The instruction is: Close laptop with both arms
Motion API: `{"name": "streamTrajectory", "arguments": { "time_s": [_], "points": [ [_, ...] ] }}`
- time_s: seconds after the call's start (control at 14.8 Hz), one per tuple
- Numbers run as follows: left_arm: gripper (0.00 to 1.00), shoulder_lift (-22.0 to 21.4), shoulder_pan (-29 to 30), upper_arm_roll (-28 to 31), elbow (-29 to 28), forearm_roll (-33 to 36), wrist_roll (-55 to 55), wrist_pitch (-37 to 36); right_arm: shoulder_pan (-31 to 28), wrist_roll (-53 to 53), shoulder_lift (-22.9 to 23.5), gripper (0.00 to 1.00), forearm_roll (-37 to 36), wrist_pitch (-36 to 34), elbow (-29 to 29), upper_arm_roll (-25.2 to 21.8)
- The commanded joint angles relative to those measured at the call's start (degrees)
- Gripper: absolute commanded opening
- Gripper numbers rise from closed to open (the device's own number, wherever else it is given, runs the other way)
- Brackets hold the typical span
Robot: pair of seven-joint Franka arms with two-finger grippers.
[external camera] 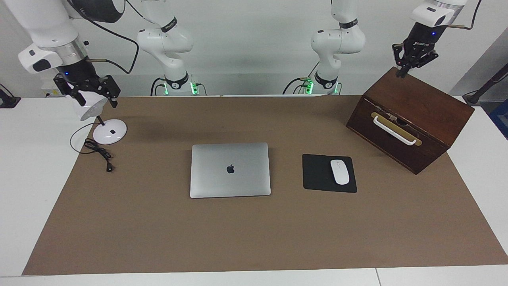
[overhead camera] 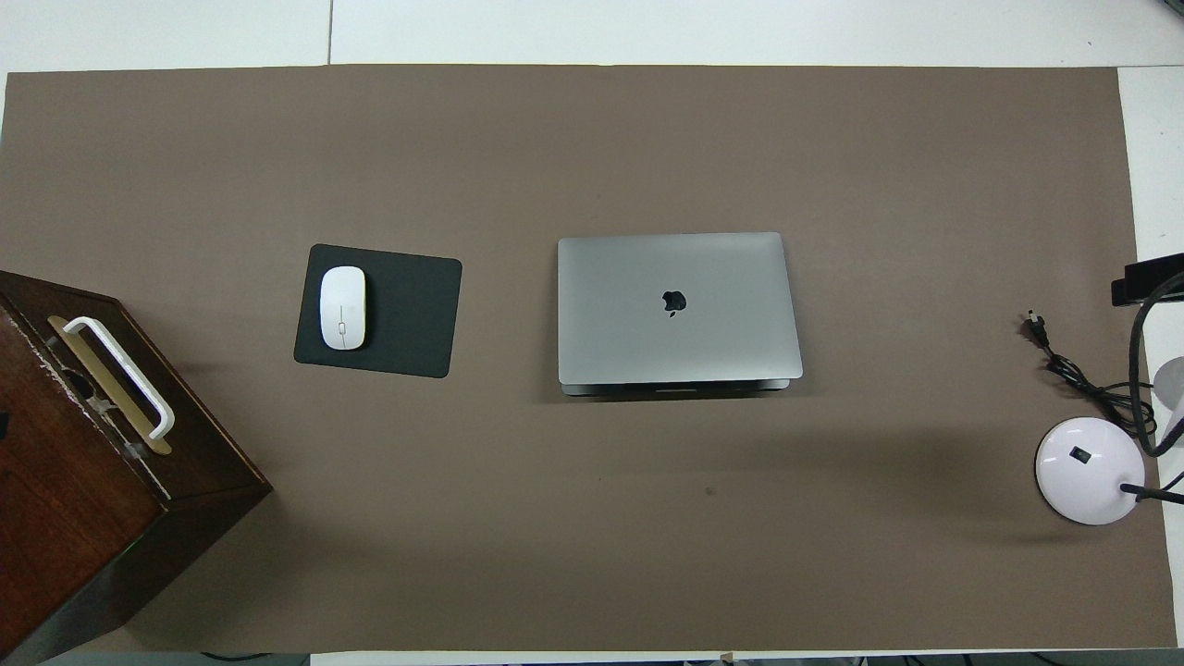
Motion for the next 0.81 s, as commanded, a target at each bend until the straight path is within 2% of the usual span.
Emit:
{"name": "streamTrajectory", "arguments": {
  "time_s": [0.0, 0.34, 0.74],
  "points": [
    [1.0, 2.25, 1.7, -0.76, 2.36, 1.47, -1.34, 0.73, -0.8, 0.61, -1.44, 1.0, 1.4, 1.34, -1.8, 0.33],
    [1.0, 7.25, 1.79, -0.67, 7.02, 1.55, -1.69, 0.56, -0.71, 0.25, -1.36, 1.0, 1.48, 1.34, -1.71, 0.33],
    [1.0, 13.15, 1.7, -0.76, 8.69, 1.38, -3.97, 3.9, -0.71, 0.17, -1.36, 1.0, 1.48, 1.34, -1.8, 0.33]
  ]
}}
